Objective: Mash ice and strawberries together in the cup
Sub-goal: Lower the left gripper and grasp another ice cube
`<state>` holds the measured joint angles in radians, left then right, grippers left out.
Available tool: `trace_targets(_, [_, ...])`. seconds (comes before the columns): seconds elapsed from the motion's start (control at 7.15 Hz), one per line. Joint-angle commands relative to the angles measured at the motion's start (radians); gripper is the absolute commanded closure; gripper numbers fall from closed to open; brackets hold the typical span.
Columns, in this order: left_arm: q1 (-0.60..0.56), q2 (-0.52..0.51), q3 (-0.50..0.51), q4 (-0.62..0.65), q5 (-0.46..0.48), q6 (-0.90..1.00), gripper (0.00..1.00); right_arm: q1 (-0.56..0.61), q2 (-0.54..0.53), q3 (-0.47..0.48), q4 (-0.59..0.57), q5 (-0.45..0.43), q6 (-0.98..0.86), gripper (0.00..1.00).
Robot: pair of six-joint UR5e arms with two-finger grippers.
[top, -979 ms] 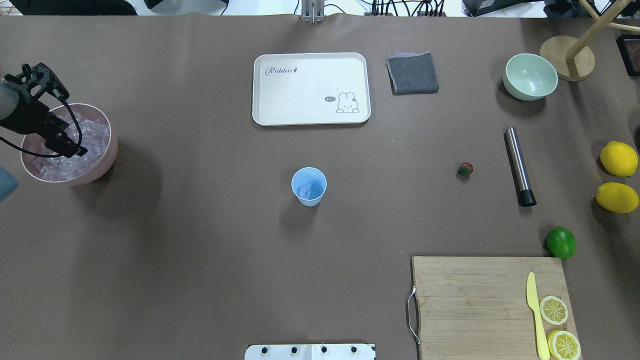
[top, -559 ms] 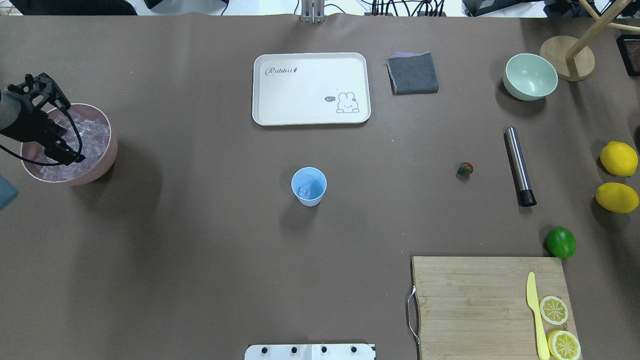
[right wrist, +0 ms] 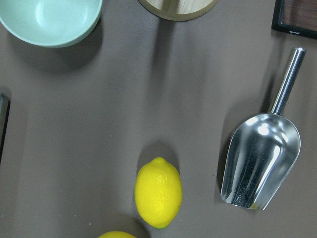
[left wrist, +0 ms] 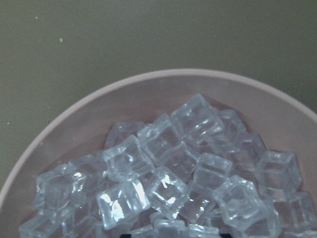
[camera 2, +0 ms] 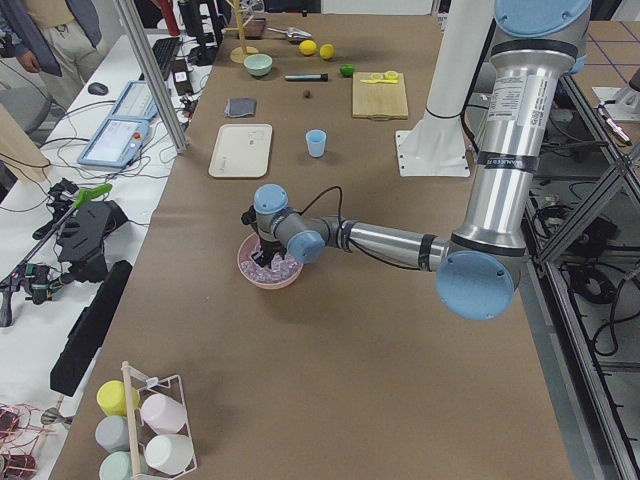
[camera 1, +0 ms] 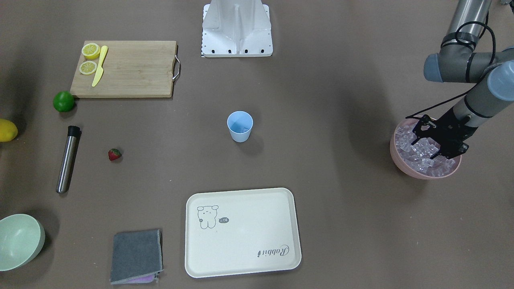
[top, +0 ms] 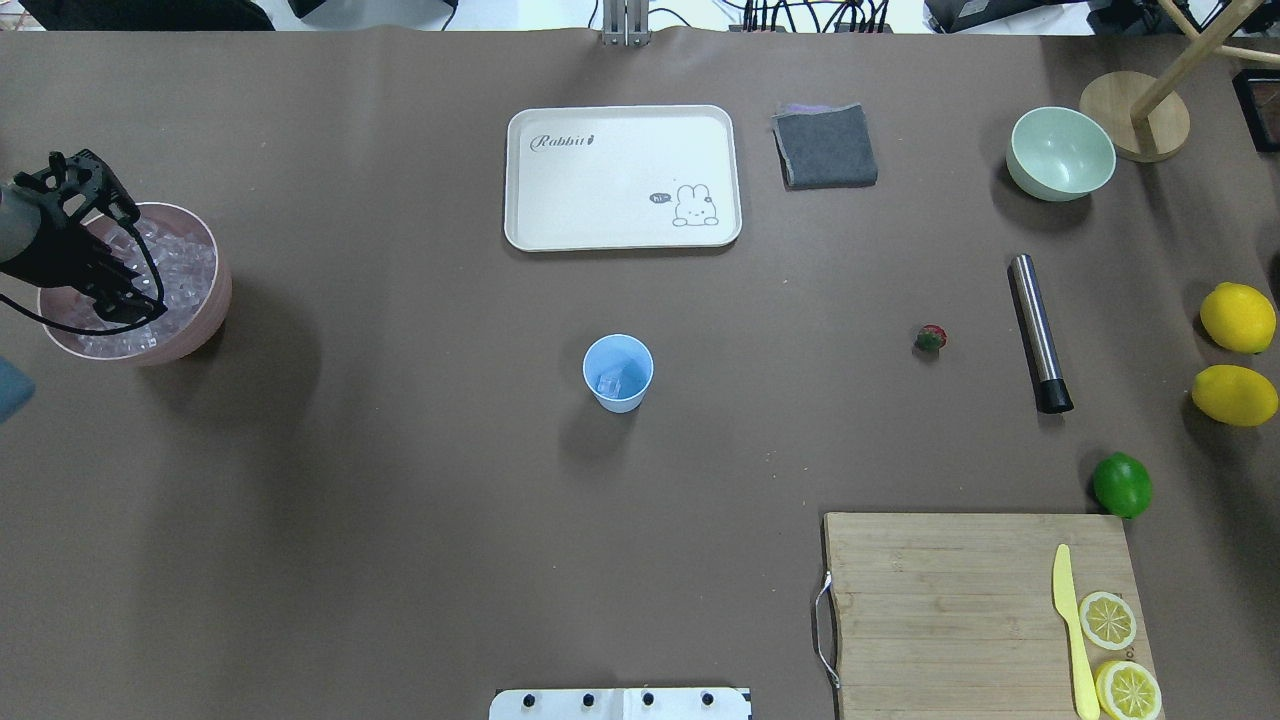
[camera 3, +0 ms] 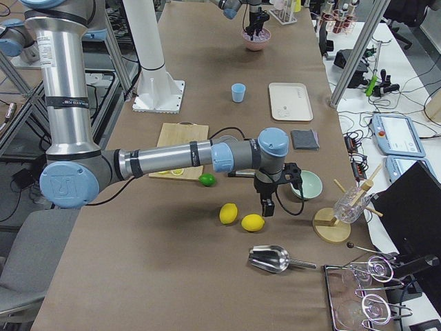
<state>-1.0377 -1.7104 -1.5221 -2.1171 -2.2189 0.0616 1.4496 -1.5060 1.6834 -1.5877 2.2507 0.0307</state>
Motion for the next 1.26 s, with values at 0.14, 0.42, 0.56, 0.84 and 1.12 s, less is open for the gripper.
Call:
trace_targets(0.14, [-0.015,-0.001,-0.033,0.055,-0.031,-0.003,1.0,0.0,0.004,0.001,0.0,0.003,0.002,0.0])
trace_targets(0.42, [-0.04,-0.005,-0.14,0.202,-0.034,-0.003,1.0,0.0,0.006,0.001,-0.002,0.004,0.002,0.0])
trace_targets(0.56, [-0.06,-0.009,-0.156,0.213,-0.069,-0.003,1.0,0.0,0.009,0.001,-0.003,0.004,0.002,0.0])
trace_targets(0.84, [-0.081,-0.058,-0.156,0.213,-0.134,-0.049,1.0,0.0,0.009,-0.001,-0.005,0.004,0.002,0.0])
trace_targets(1.12, [-0.07,-0.159,-0.162,0.188,-0.178,-0.269,1.0,0.0,0.006,-0.005,-0.003,0.006,0.002,0.0])
